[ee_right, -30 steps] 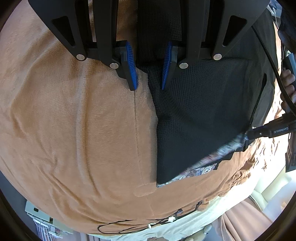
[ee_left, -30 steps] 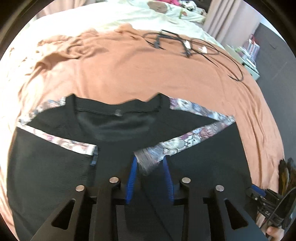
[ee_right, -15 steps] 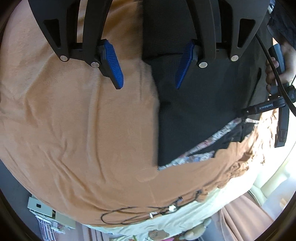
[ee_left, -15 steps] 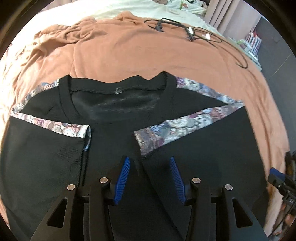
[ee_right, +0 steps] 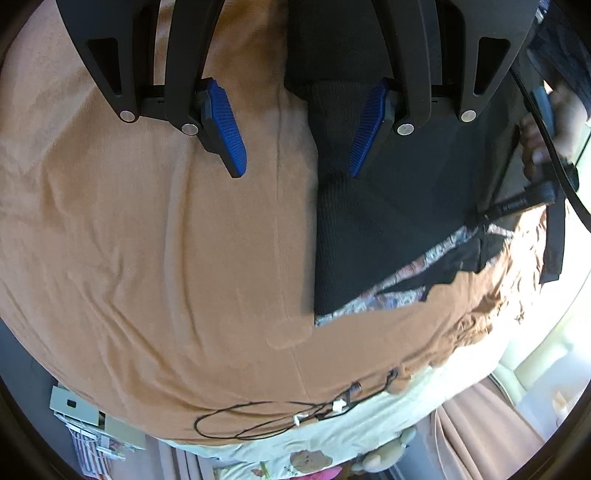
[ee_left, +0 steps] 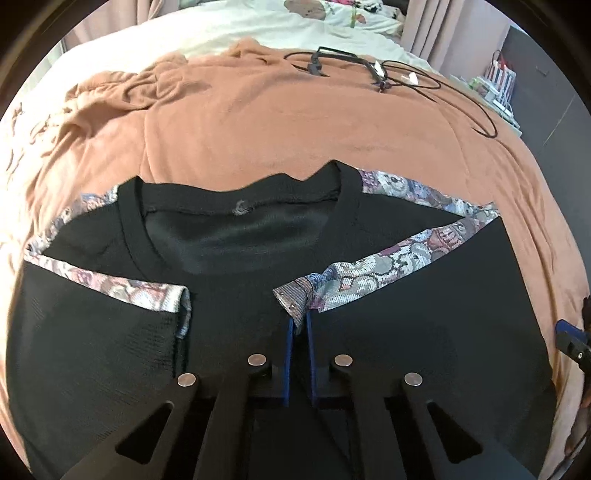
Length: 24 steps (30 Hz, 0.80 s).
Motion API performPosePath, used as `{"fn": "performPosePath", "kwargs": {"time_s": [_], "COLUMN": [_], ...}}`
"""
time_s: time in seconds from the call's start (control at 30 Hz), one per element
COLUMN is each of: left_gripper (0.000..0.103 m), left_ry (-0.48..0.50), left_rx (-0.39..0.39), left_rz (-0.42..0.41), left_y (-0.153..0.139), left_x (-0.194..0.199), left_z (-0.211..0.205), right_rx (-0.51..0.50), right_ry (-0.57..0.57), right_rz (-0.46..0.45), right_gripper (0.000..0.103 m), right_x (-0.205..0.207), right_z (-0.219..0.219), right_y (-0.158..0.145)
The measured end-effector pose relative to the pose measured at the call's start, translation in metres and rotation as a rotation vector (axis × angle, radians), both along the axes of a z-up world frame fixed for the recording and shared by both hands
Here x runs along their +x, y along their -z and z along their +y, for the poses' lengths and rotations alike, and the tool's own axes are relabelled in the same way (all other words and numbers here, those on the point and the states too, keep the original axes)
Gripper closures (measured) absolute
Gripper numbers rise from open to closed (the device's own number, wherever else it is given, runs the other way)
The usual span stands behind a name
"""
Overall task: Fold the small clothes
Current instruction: 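Pinch and straighten the folded panel edge beside the collar with the left tool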
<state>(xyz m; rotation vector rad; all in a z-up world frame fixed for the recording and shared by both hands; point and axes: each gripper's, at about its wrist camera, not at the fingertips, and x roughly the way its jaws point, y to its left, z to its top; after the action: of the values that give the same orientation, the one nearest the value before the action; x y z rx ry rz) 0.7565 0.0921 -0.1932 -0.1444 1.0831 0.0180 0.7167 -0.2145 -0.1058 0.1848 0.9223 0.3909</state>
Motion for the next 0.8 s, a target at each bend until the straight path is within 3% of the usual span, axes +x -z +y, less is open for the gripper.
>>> {"fn": "performPosePath", "kwargs": {"time_s": [0.23,0.43,0.57,0.8], "left_gripper": [0.096,0.095,0.093,0.093], "left_ry": [-0.011,-0.011,-0.004,-0.035], "left_rx": [0.032,0.007,-0.030,-0.059], "left_rz": [-0.005,-0.002,0.018,0.031], "left_y": [0.002,0.006,0.004,-0.007], "left_x": [0.003,0.003,0.000,-0.014], "left_z": [0.008,0.008,0.006,0.016], "right_rx": [-0.132,-0.197,-0.155,-0.113], "right_ry": [-0.075,-0.036,0.013,-0.013], "right_rz": [0.005,-0.001,0.022,0.012], "right_gripper": [0.047,0.053,0.056,0.057], "right_x": [-0.008,-0.008,-0.007,-0.018], "right_z": [0.025,0.022,0.015,0.015], "right_y": [0.020,0.026,0.024,0.007]}}
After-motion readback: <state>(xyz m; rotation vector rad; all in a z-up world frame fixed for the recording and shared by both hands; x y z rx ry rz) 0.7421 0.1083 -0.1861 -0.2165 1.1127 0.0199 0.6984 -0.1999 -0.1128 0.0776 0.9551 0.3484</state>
